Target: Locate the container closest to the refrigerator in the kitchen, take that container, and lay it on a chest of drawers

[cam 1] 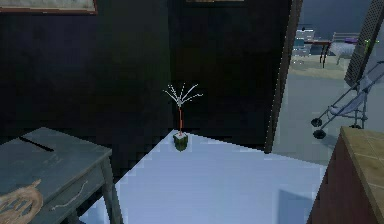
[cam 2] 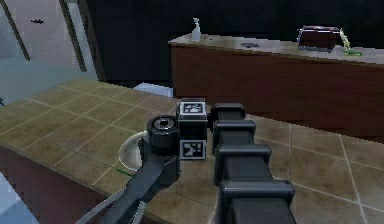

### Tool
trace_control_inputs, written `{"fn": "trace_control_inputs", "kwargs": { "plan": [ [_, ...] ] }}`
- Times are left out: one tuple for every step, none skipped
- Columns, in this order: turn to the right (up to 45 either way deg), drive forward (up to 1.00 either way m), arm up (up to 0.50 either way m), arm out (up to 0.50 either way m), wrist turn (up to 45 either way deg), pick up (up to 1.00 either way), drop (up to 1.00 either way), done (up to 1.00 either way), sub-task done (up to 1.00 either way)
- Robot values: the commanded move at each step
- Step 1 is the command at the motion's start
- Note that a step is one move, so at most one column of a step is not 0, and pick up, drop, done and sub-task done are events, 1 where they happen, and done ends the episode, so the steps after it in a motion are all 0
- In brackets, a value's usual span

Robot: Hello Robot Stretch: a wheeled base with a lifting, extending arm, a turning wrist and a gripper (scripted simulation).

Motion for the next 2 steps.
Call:
{"fn": "trace_control_inputs", "kwargs": {
  "plan": [
    [0.0,0.0,0.0,0.0,45.0,0.0,0.0,0.0,0.0],
    [0.0,0.0,0.0,0.0,45.0,0.0,0.0,0.0,0.0]
  ]
}}
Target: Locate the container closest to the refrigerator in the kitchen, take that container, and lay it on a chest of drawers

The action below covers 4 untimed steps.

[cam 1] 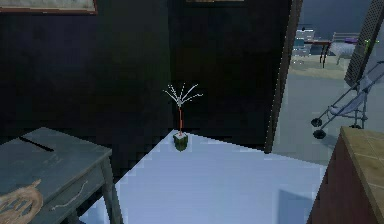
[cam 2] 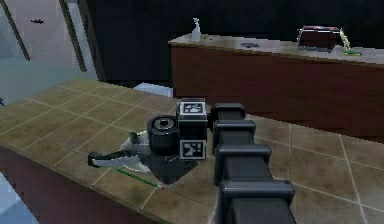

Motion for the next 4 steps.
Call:
{"fn": "trace_control_inputs", "kwargs": {
  "plan": [
    [0.0,0.0,0.0,0.0,12.0,0.0,0.0,0.0,0.0],
    [0.0,0.0,-0.1,0.0,0.0,0.0,0.0,0.0,0.0],
    [0.0,0.0,0.0,0.0,0.0,1.0,0.0,0.0,0.0],
    [0.0,0.0,0.1,0.0,0.0,0.0,0.0,0.0,0.0]
  ]
}}
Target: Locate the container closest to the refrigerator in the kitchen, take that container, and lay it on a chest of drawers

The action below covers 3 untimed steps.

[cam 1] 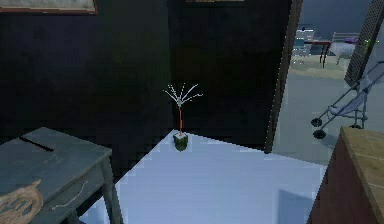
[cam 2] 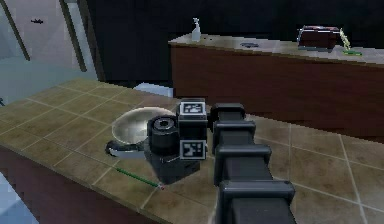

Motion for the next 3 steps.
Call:
{"fn": "trace_control_inputs", "kwargs": {
  "plan": [
    [0.0,0.0,0.0,0.0,-45.0,0.0,0.0,0.0,0.0],
    [0.0,0.0,0.0,0.0,-45.0,0.0,0.0,0.0,0.0],
    [0.0,0.0,0.0,0.0,-6.0,0.0,0.0,0.0,0.0]
  ]
}}
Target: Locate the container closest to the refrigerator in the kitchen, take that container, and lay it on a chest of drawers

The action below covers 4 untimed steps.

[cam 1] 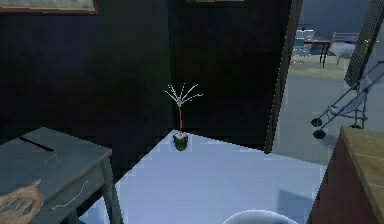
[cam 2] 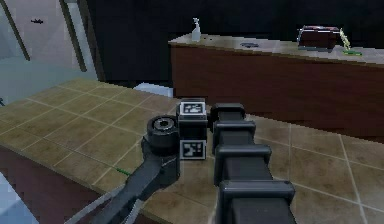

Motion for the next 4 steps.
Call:
{"fn": "trace_control_inputs", "kwargs": {
  "plan": [
    [0.0,0.0,0.0,-0.1,0.0,0.0,0.0,0.0,0.0],
    [-45.0,0.0,0.0,0.0,0.0,0.0,0.0,0.0,0.0],
    [-18.0,0.0,0.0,0.0,0.0,0.0,0.0,0.0,0.0],
    [0.0,0.1,0.0,0.0,0.0,0.0,0.0,0.0,0.0]
  ]
}}
